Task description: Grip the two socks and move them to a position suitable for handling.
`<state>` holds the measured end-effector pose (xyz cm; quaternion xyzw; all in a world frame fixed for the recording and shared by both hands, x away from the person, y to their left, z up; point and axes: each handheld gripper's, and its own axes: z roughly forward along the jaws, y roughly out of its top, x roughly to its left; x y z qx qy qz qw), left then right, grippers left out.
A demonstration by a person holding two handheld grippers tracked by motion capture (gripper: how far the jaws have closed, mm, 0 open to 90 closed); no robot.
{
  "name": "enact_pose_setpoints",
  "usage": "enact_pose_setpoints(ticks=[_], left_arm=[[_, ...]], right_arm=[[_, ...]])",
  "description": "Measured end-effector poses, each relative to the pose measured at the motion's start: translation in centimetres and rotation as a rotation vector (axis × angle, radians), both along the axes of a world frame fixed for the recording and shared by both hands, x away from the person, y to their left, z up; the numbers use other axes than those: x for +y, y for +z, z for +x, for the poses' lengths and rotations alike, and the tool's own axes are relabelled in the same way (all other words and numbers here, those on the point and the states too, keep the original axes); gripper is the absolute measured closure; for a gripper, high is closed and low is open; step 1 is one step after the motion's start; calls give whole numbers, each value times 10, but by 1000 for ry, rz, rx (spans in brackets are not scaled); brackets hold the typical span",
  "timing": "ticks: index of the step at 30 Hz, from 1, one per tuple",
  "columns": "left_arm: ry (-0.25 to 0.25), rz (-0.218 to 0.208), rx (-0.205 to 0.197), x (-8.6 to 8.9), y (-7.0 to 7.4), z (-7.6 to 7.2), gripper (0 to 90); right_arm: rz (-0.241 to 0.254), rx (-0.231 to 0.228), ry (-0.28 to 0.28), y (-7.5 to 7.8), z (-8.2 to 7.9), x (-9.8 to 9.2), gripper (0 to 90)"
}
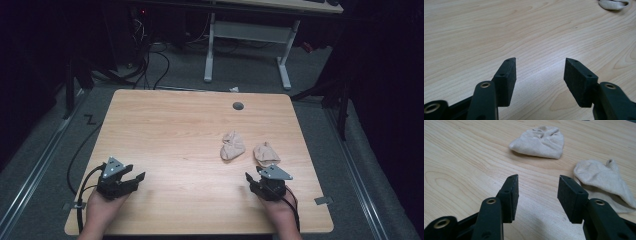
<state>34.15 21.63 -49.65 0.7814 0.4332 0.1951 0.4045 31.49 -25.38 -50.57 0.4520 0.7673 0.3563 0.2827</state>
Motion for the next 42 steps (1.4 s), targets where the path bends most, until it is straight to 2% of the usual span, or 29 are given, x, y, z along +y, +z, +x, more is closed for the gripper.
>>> enact_pose_setpoints(ticks=[6, 9, 17, 24, 27, 30, 33, 37, 39, 42], left_arm=[[9, -4, -6, -1, 0, 2, 437], [0, 0, -23, -3, 2, 0, 433], [-12, -3, -28, -5, 4, -1, 416], [-31, -36, -3, -7, 1, -2, 376], [-33, -27, -1, -10, 2, -1, 359], [-19, -46, -1, -10, 5, -5, 344], [-16, -15, -15, -10, 9, -11, 333], [-20, 24, 7, -9, 5, -10, 315], [-25, -14, 22, -7, 0, -9, 315], [-25, -21, 25, -8, -1, -8, 316]], right_arm=[[29, 22, 0, -2, 1, -3, 524], [43, 21, 2, -2, -2, -5, 528], [87, 30, -16, 1, -3, -9, 519], [66, 10, -39, 1, -6, -9, 516], [78, 2, -35, 2, -7, -11, 526], [90, 5, -35, 0, -9, -15, 527], [94, 1, -36, 0, -10, -20, 526], [101, -19, -48, 3, -11, -26, 525], [110, -22, -62, 3, -12, -29, 522], [112, -35, -88, 3, -11, -33, 506]])
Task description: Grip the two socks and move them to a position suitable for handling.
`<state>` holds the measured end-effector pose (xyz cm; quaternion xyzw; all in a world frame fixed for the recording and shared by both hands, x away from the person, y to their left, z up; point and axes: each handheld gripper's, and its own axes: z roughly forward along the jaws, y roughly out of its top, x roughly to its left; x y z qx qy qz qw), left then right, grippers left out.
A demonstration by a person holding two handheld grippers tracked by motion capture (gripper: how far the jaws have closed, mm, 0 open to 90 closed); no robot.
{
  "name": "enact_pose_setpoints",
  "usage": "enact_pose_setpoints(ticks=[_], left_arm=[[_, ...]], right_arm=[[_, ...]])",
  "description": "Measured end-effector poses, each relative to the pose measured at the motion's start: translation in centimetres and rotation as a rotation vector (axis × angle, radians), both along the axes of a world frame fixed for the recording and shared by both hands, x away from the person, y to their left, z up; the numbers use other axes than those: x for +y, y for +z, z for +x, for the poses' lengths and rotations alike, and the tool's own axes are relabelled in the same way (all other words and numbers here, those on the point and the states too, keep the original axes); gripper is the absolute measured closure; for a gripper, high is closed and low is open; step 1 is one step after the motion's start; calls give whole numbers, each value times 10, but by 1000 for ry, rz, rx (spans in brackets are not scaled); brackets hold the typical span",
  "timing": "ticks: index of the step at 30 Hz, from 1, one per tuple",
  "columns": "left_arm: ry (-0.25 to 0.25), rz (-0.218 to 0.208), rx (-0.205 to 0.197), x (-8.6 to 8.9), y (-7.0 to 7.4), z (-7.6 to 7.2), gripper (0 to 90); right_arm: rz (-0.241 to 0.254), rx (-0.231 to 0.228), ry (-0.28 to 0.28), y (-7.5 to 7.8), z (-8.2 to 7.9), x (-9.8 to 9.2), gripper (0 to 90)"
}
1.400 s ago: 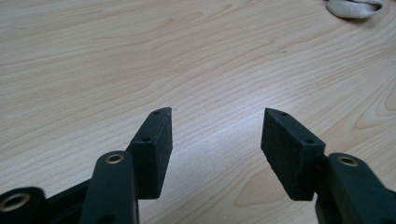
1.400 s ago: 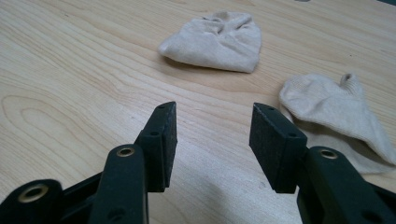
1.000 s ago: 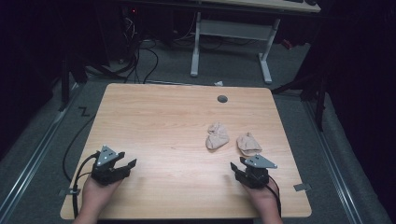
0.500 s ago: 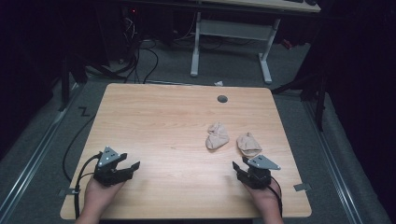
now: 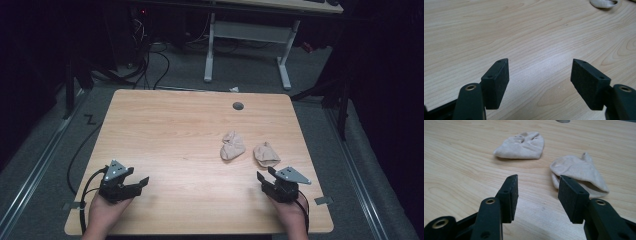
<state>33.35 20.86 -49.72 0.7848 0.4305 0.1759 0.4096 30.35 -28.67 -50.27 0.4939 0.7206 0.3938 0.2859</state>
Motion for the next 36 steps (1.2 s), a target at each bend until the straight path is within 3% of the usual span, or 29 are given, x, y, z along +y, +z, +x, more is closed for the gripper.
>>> enact_pose_setpoints(ticks=[5, 14, 17, 19, 22, 26, 36], left_arm=[[13, -14, -4, -5, 0, 5, 327], [11, -22, -24, -5, 3, 3, 326], [-2, -6, -41, -6, 4, 1, 327], [-14, 29, -47, -6, 5, 0, 319], [-18, 33, -43, -4, 5, 1, 313], [-23, -6, -31, 0, 3, 4, 307], [-28, -1, -23, 0, 1, 3, 306]], right_arm=[[-29, -17, 6, 1, -4, -3, 505], [11, -55, -16, 6, 1, -16, 522], [-14, -58, -46, 7, 4, -14, 532], [-20, -70, -51, 11, 9, -11, 532], [-43, -72, -57, 17, 16, -8, 523], [-60, -52, -72, 22, 27, -11, 514], [-56, 51, -93, 21, 51, -27, 520]])
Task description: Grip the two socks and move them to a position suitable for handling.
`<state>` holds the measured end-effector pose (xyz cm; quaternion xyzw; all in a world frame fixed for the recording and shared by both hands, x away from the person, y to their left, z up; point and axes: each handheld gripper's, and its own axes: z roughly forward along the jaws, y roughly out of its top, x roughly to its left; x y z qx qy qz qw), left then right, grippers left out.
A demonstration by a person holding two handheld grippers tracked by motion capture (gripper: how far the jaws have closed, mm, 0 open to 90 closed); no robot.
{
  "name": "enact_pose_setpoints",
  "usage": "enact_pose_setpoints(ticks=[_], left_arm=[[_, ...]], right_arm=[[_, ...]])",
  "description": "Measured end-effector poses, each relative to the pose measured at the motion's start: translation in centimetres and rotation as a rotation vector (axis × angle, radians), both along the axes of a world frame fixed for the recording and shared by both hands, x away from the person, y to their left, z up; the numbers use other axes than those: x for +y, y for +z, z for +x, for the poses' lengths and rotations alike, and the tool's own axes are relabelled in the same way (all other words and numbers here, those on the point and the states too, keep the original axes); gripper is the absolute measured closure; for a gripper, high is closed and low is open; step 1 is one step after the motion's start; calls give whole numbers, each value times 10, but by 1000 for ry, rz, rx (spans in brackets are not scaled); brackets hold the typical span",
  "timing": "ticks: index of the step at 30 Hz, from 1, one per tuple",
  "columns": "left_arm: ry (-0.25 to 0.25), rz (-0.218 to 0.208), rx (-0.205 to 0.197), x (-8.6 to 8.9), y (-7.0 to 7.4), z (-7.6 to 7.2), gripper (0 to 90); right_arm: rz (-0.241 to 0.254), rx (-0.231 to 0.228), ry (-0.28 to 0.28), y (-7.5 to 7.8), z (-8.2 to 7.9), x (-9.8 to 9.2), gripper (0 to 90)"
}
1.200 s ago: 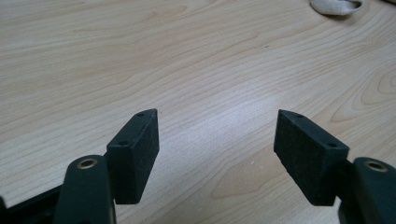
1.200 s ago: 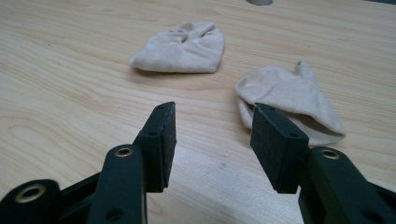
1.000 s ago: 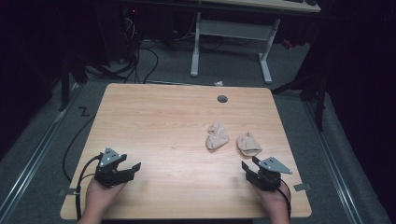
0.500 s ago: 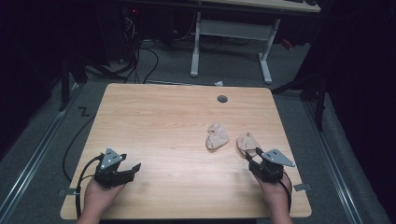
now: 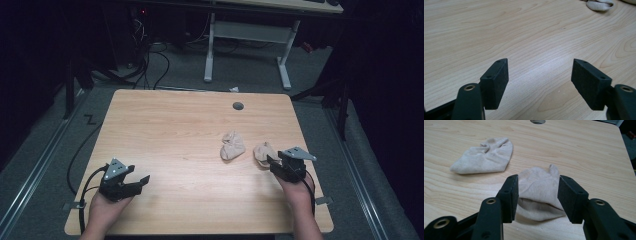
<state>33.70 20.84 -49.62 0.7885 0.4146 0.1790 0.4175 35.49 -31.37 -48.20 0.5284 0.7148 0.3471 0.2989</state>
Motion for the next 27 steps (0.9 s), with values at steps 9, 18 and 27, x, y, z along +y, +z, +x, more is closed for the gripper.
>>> enact_pose_setpoints(ticks=[9, 18, 27], left_arm=[[-9, 9, 10, -3, -3, 2, 307], [-15, 7, 3, -1, -1, -1, 307], [-17, 8, -7, 0, 0, 0, 310]], right_arm=[[-22, 43, -12, -8, 19, -2, 540], [20, 141, -52, -18, 47, -8, 377], [-7, 225, -56, -35, 50, -5, 322]])
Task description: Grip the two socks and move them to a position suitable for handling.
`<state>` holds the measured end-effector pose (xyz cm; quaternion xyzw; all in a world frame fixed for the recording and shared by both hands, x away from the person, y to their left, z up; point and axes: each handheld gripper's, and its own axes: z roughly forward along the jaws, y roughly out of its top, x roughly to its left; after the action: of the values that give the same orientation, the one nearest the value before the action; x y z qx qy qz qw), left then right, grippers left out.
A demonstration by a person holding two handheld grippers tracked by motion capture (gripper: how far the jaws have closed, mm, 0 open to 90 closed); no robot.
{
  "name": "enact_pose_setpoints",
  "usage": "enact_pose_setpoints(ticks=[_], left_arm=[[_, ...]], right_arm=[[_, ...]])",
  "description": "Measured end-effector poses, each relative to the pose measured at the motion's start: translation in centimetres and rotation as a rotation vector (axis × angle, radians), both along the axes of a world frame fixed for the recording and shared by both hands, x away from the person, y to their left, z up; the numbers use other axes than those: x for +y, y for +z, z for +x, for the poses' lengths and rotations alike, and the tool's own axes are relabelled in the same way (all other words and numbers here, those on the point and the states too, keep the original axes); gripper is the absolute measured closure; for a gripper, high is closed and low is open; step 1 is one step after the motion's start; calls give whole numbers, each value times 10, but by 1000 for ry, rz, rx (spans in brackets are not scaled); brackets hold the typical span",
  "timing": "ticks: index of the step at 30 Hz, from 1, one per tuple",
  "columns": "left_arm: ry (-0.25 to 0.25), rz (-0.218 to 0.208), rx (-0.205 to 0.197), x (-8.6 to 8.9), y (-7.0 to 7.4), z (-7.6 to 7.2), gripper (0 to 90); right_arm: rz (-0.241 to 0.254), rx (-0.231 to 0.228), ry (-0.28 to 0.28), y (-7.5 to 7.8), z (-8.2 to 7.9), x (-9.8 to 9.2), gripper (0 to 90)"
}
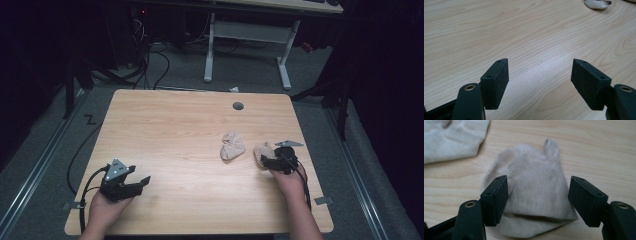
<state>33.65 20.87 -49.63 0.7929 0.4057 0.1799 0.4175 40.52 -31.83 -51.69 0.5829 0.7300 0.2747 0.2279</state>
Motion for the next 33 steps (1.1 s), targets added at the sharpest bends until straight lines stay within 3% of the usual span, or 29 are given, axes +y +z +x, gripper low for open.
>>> enact_pose_setpoints(ticks=[3, 7, 9, 11, 13, 17, 23, 25, 29, 33], left_arm=[[1, 2, 1, 1, 0, 1, 309], [-2, 2, 8, 0, -1, 2, 309], [-6, 7, 6, -2, -1, 2, 310], [-14, 8, 6, -3, 0, 1, 310], [-17, 6, 5, -5, 0, 0, 313], [-34, 11, 6, -10, 0, -2, 314], [-45, 16, 21, -17, 0, -3, 314], [-46, 13, 25, -18, 1, -4, 313], [-48, 16, 12, -21, 2, -7, 310], [-48, 13, 14, -23, 1, -6, 310]], right_arm=[[10, -15, -2, -5, -4, -1, 384], [0, -42, 34, -4, -14, 2, 747], [-13, -58, 39, -5, -17, 4, 796], [-10, -63, 44, -4, -20, 6, 803], [12, -111, 59, 3, -29, 10, 806], [60, -160, 93, 13, -47, 22, 805], [115, -222, 209, 27, -74, 59, 803], [133, -209, 272, 26, -79, 82, 802], [127, -183, 349, 18, -84, 116, 798], [166, -128, 403, 11, -86, 142, 797]])
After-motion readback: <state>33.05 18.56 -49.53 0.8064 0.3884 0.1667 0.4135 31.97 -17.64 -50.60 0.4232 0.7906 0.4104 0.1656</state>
